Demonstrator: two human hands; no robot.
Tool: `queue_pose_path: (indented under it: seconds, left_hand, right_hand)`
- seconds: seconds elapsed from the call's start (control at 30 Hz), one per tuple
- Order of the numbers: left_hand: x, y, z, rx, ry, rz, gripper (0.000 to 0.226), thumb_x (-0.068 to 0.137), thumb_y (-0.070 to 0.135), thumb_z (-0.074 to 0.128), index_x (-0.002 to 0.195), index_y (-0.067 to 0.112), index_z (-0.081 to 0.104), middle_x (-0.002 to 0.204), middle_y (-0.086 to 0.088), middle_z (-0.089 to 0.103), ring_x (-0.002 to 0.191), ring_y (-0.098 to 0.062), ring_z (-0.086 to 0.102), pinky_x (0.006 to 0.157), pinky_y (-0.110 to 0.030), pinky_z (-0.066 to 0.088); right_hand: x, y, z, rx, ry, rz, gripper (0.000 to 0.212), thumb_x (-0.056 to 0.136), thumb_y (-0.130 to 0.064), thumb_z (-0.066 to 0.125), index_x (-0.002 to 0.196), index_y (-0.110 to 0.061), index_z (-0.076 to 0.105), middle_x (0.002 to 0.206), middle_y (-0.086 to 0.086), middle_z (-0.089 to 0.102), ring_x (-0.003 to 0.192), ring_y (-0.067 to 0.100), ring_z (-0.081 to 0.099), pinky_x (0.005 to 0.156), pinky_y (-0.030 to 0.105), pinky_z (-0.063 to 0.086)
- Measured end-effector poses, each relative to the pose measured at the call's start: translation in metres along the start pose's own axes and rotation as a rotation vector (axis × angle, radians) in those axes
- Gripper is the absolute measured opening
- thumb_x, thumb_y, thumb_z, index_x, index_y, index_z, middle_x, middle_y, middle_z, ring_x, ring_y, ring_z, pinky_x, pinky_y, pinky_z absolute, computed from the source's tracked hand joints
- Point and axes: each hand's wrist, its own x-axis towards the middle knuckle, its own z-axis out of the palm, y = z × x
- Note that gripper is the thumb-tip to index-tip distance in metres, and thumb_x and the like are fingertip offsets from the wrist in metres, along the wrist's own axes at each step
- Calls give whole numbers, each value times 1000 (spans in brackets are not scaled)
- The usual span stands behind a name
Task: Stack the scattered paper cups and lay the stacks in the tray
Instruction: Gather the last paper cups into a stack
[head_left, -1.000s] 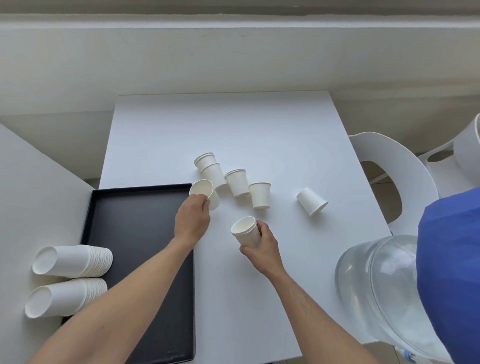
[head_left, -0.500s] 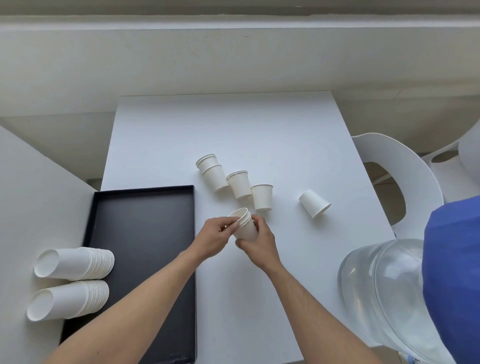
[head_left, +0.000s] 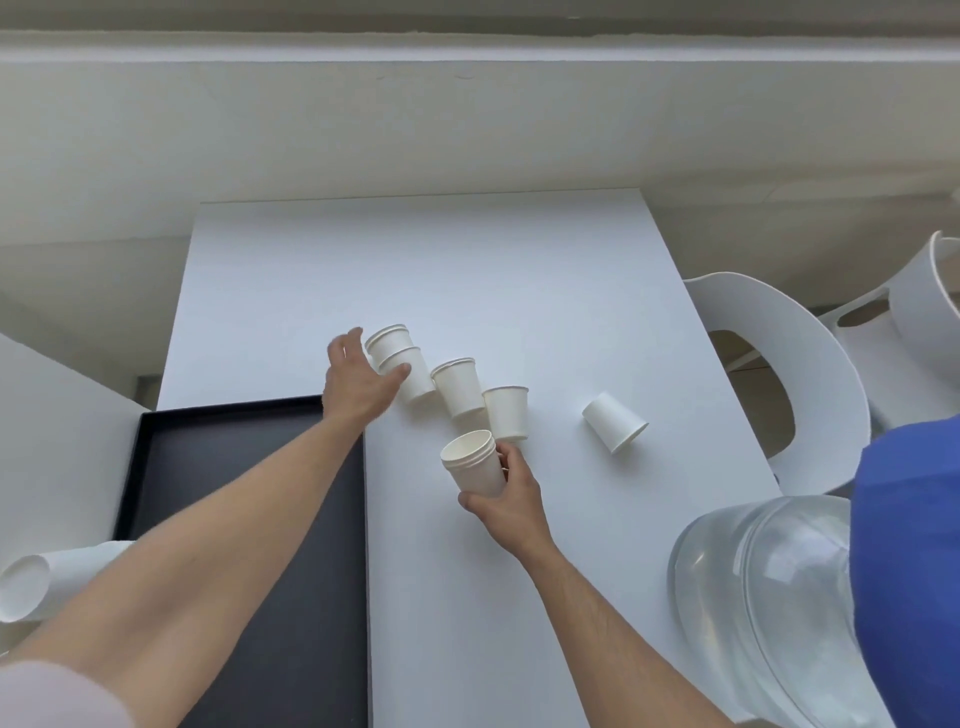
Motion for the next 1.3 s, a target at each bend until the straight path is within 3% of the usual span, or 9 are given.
queue_pose_path:
  seconds: [0.1,0.17,0.33,0.53,0.67,0.83,0.93,1.07,1.3]
  left_hand:
    - [24,8,1,36,-107,-24,100,76,50,74,153,31,13,162,3,2,133,-35,44,103,-45,38]
    - [34,10,5,48,-176,-24,101,75,47,77,153,29,16,162,1,6,135,-32,43,104,-43,38]
    - [42,12,10,43,-183,-82,69,76,33,77,133,14,44,133,-9,45,114,-32,53,88,-40,47]
    - [23,7,9,-45,-144,-173,46,77,23,72,114,9,48,111,-9,53,97,-30,57,72,-36,47]
    - [2,6,4,-111,-93,-167,26,80,27,69,90,10,52,90,-4,56,69,-19,53,54,-29,39]
    - [-35,3,-6,-209,-56,-101,18,84,28,67,77,17,55,79,5,57,70,-17,53,53,-28,36]
    - [-62,1,-11,-265,-57,-51,19,85,29,67,79,15,57,77,4,57,65,-14,51,53,-27,36]
    - [-94,4,-5,-246,-257,152,16,88,29,70,81,17,61,75,10,60,60,0,51,53,-13,37]
    - [-108,14,-1,-204,-578,212,13,94,34,63,106,31,65,100,11,69,94,-9,64,75,-22,48]
  right_hand:
    - [3,3,-1,4,10,6,58,69,-16,75,120,-31,50,112,-8,61,100,10,60,74,26,53]
    - [5,5,-2,8,16,10,59,69,-17,76,120,-33,50,111,-10,61,99,6,60,72,22,51]
    - [9,8,-6,11,14,18,62,69,-16,77,123,-33,50,112,-11,61,100,6,60,72,21,51]
    - [8,5,-2,3,-4,9,60,70,-15,76,121,-31,51,113,-7,61,100,8,59,70,17,48]
    - [3,5,-1,8,-12,3,61,70,-13,77,123,-31,52,113,-7,61,101,9,59,73,19,50]
    - [-4,6,-5,11,-3,2,65,70,-12,77,126,-31,52,114,-8,60,102,10,59,75,21,51]
    - [-9,8,-7,1,3,4,66,69,-13,77,127,-32,51,115,-8,60,103,12,59,76,25,52]
    - [-14,6,-8,-51,6,-30,66,68,-10,74,127,-30,52,118,-6,59,103,15,59,79,30,54]
    - [-27,3,-12,-21,-20,-55,62,69,-15,75,124,-34,53,113,-12,61,99,6,60,70,20,52]
